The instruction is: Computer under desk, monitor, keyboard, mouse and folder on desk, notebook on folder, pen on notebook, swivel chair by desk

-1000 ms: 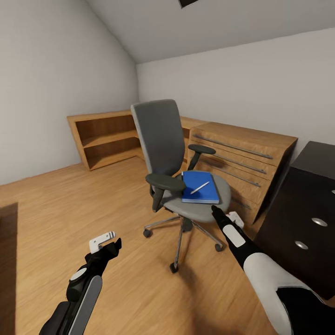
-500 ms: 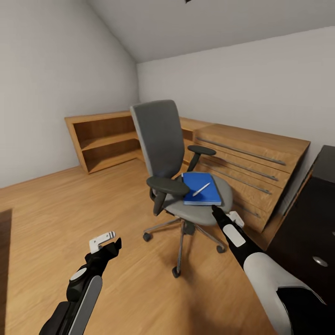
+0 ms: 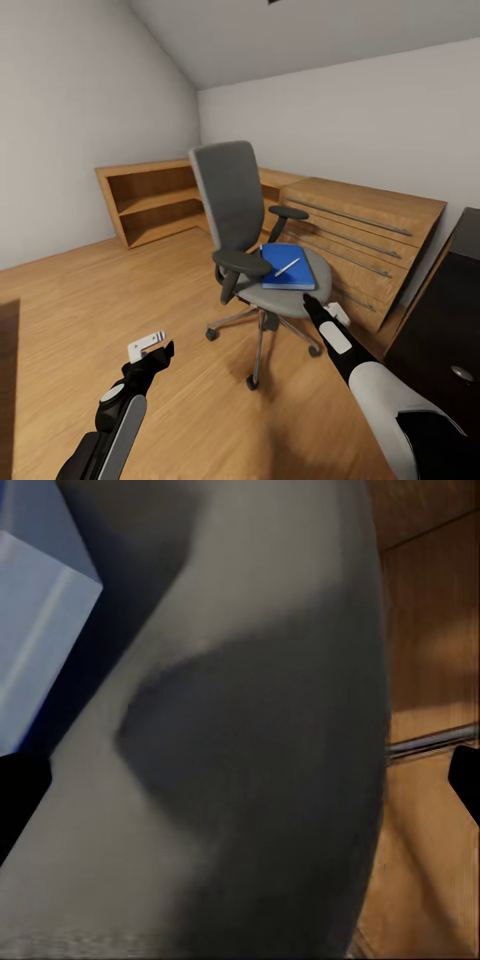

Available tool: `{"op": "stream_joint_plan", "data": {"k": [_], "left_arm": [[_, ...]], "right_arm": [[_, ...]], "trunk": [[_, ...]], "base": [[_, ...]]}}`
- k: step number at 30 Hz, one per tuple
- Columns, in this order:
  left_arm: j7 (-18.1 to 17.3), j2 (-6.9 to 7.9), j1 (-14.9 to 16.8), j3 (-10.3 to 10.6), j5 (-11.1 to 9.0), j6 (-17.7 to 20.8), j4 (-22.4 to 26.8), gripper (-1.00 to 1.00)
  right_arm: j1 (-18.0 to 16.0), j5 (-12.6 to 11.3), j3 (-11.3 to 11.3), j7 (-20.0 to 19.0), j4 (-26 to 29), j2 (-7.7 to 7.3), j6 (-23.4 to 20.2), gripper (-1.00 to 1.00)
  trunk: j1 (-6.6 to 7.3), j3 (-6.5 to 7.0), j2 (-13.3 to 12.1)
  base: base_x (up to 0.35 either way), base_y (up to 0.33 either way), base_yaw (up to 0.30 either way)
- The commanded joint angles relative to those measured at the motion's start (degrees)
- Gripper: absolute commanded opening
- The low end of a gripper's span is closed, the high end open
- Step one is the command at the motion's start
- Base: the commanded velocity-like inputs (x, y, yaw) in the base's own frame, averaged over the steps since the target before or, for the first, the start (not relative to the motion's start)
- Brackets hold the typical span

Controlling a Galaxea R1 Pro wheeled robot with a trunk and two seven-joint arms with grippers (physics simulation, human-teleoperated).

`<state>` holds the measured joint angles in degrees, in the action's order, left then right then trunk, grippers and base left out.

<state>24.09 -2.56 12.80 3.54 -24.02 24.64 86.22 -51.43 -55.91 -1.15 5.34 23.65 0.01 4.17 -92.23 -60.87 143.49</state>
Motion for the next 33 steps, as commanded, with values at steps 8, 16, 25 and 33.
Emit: {"op": "stream_joint_plan", "data": {"k": [8,16,25,33], "left_arm": [[0.52,0.01,0.03,0.07,-0.60,0.14,0.08,1.00],[0.52,0.01,0.03,0.07,-0.59,0.14,0.05,1.00],[0.52,0.01,0.03,0.07,-0.59,0.14,0.02,1.00],[0.56,0.01,0.03,0.07,-0.59,0.13,0.04,1.00]], "right_arm": [[0.01,-0.69,-0.19,0.37,-1.16,0.01,0.23,1.00],[0.01,-0.69,-0.17,0.37,-1.23,0.39,0.29,1.00],[0.01,-0.55,-0.17,0.37,-1.15,0.42,0.31,1.00],[0.01,-0.51,-0.19,0.37,-1.15,0.43,0.32,1.00]], "trunk": [[0.04,-0.06,0.02],[0.04,-0.06,0.02],[0.04,-0.06,0.02],[0.04,-0.06,0.02]], "base": [[-0.328,0.000,0.000],[-0.285,0.000,0.000],[-0.040,0.000,0.000],[0.000,0.000,0.000]]}}
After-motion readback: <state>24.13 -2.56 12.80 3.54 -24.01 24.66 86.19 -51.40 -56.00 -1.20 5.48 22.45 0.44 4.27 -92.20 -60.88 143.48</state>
